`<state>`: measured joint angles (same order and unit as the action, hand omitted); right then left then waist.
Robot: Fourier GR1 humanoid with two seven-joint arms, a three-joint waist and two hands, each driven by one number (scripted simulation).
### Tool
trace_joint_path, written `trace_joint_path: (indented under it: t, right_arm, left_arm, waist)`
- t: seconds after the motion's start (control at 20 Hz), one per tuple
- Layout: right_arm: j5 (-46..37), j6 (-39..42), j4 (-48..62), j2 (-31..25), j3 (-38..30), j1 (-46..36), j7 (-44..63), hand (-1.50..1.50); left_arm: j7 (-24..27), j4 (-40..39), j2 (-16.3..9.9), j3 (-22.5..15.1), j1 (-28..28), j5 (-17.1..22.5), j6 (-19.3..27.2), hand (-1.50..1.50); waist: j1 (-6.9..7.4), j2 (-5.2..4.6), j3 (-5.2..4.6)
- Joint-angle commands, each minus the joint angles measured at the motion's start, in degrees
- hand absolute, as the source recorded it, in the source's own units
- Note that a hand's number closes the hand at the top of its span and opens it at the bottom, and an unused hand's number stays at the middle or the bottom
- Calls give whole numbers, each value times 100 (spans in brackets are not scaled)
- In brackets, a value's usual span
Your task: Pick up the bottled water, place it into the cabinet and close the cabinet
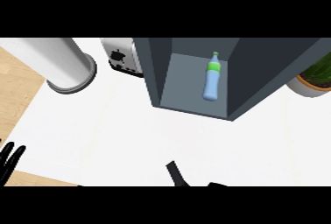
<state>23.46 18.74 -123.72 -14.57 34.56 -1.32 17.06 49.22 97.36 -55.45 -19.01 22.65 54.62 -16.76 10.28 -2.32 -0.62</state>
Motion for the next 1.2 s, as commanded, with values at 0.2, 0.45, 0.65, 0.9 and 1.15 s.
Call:
trace_joint_path:
  t: [0.2, 0.45, 0.65, 0.9, 1.15]
  right_arm:
    - [-160, -1280, 2129, 1157, -1402, -1922, 456, 150]
    - [-558, -1688, 3606, 1365, -2154, -3185, 271, 150]
    - [-743, -1598, 4976, 1339, -2464, -4113, -132, 150]
    - [-712, -1615, 5575, 1359, -2732, -4693, -192, 150]
    - [-846, -1538, 5910, 1381, -2709, -4641, -610, 150]
  left_arm:
    - [23, -123, -90, 219, 138, 202, -235, -150]
    - [95, -90, -65, 252, 404, 214, -403, -150]
    - [13, -305, 6, 340, 303, 320, -563, -150]
    - [5, -138, 43, 411, 303, 135, -467, -150]
    - [-119, -49, 100, 466, 272, 208, -418, -150]
  waist:
    - [-206, 71, 33]
    - [-308, 108, 50]
    - [-468, 87, 51]
    - [-515, 115, 53]
    - [-575, 112, 56]
